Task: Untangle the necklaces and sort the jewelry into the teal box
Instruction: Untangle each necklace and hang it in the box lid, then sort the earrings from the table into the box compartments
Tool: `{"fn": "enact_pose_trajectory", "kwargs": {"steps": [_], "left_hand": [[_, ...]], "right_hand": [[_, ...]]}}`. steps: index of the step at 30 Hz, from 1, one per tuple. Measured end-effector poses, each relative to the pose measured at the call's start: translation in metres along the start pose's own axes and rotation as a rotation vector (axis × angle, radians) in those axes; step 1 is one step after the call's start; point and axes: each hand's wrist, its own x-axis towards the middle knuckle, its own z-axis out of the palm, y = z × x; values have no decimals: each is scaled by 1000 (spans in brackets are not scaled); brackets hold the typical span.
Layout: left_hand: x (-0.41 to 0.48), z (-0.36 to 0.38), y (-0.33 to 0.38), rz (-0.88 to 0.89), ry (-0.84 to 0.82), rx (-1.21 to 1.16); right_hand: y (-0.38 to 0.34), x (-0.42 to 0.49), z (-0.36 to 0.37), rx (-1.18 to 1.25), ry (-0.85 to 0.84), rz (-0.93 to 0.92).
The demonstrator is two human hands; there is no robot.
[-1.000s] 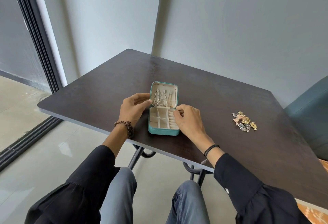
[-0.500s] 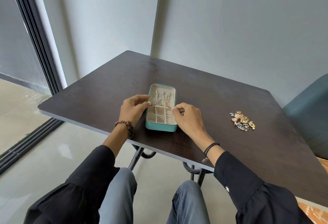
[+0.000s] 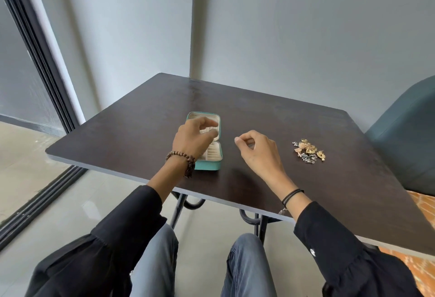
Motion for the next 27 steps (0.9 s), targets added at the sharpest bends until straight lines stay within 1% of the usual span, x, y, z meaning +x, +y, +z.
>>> {"fn": "enact_pose_trajectory", "kwargs": {"steps": [4,8,15,21,24,27], "left_hand": [[-3,37,28,86,-95,-41],[-6,79,46,123,-179,-2],[-8,147,62,108,-332,10],[0,201,59,165,-397,94],[6,221,57,182,-398,90],[13,237,54,238,-389,143]], "right_hand": [[23,-3,-28,-4,47,27],[50,-5,-55,-13,84,40],[102,-3,-97,-59,173,107],[157,14,-116,-183,276,130],[178,23,-116,-193,280,177],[193,30,-111,-169,253,208]]}}
